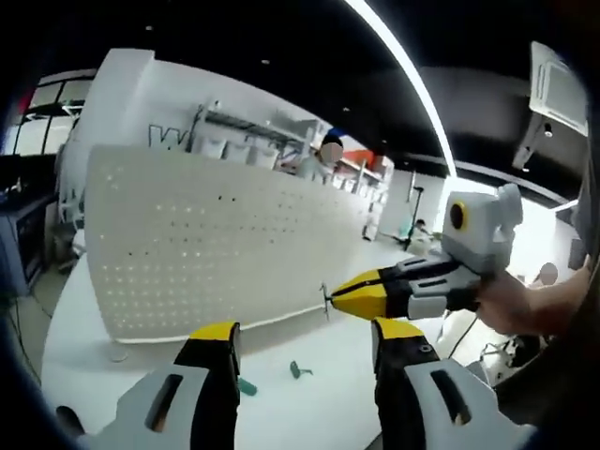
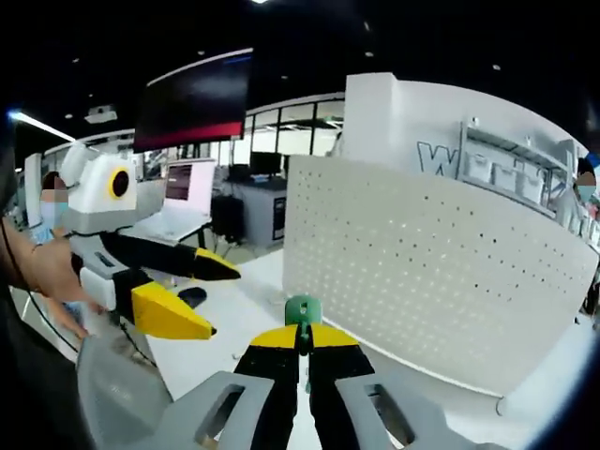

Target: Insert the hook assembly into the mounting plate slot until the hook locks in place.

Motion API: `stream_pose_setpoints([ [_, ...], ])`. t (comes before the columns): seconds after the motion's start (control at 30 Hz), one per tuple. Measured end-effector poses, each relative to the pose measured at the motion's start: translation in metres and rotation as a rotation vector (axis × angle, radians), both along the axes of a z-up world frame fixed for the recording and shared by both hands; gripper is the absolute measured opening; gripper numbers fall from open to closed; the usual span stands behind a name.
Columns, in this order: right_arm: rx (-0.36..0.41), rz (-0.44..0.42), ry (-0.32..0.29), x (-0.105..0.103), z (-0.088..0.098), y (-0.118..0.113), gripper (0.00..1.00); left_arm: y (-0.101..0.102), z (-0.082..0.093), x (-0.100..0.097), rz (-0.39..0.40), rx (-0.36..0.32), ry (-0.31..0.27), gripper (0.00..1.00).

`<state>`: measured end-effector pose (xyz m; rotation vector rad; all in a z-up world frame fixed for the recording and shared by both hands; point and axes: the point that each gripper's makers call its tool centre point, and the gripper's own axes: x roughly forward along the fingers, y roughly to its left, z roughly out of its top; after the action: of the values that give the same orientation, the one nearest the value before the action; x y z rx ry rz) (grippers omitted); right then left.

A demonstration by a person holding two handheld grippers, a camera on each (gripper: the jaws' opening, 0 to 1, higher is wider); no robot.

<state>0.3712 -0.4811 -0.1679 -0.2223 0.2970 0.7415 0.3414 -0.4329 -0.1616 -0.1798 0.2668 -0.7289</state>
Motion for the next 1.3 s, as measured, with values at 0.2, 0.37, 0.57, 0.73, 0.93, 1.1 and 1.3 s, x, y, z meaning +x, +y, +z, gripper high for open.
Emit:
stream_pose_setpoints([
  [0.2, 0.018, -0.025, 0.002, 0.005, -0.002, -0.003, 0.0, -0.009, 0.002, -0.002, -0.031, -0.02, 0.001, 0.73],
  [0.37, 0.044, -0.064, -0.006, 0.015, -0.001, -0.007, 0.0, -0.015, 0.005, -0.004, -0.044, -0.028, -0.018, 0.84],
  [0.57, 0.069, -0.102, -0.011, 0.031, 0.001, -0.016, 0.0, -0.015, 0.005, -0.006, -0.05, -0.025, -0.015, 0.87],
  [0.73, 0.087, -0.139, -0.023, 0.041, 0.004, -0.024, 0.0, -0.014, 0.004, -0.006, -0.045, -0.037, -0.009, 0.9],
  [0.93, 0.113, -0.19, -0.052, 0.055, 0.01, -0.033, 0.0, -0.014, 0.004, -0.006, -0.04, -0.046, -0.011, 0.92],
  [1.1, 0.152, -0.236, -0.06, 0.068, 0.014, -0.042, 0.0, -0.014, -0.001, -0.008, -0.042, -0.043, 0.005, 0.9],
  [1.3, 0.17, -0.269, -0.072, 0.08, 0.018, -0.047, 0.0, -0.017, -0.003, -0.01, -0.047, -0.049, 0.014, 0.92],
])
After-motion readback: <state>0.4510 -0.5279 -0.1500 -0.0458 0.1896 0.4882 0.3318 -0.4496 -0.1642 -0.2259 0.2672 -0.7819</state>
